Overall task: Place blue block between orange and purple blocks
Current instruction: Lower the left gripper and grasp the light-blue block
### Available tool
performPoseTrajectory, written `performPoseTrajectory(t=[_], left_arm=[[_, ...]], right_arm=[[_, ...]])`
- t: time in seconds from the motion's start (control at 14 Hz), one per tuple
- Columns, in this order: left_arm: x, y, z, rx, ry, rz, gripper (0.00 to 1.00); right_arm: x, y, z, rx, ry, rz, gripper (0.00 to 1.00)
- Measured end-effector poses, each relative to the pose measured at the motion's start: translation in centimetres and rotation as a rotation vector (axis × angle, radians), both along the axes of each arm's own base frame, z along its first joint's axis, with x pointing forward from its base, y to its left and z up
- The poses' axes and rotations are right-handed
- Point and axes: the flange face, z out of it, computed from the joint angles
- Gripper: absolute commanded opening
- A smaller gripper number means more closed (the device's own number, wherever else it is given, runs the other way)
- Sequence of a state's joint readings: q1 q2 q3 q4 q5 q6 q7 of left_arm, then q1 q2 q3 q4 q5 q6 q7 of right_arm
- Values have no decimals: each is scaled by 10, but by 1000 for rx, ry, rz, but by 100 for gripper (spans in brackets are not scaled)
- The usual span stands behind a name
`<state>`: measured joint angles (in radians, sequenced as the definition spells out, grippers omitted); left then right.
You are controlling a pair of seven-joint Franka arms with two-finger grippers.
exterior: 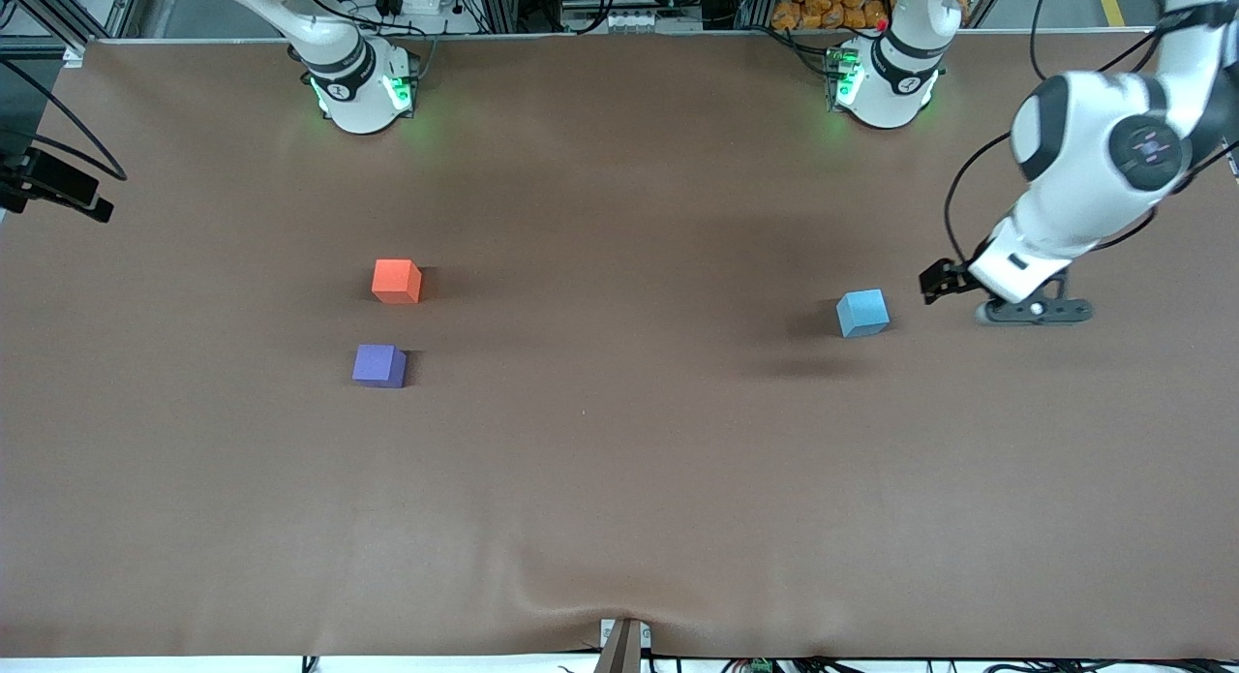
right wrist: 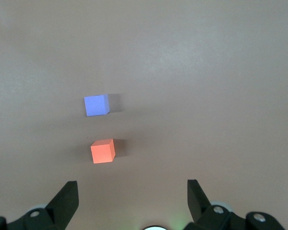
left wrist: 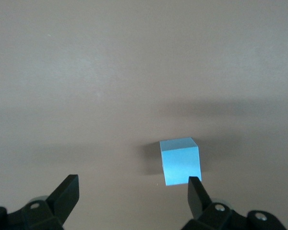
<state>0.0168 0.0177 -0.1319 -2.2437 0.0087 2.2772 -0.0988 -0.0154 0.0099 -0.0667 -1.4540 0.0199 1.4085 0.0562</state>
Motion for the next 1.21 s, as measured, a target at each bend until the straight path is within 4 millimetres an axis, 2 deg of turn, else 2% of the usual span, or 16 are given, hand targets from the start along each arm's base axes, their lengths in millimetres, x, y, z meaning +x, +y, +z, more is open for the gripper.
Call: performPoseTrajectory(t=[0.21,0.36,0.57,0.93,1.21], left_arm=[[-4,-14,-49,-37,-1,8,100],[-7,-24,-74,-49,9,13,100],[-10,-28,-105,-57,31,11,100],[-15,-34,-129,-69,64,44,100],[-20,-55,-141,-82,76,98,100]], right_arm=[[0,0,0,0,0,0,100],[0,0,0,0,0,0,100],[0,0,0,0,0,0,100],[0,0,0,0,0,0,100],[0,0,0,0,0,0,100]])
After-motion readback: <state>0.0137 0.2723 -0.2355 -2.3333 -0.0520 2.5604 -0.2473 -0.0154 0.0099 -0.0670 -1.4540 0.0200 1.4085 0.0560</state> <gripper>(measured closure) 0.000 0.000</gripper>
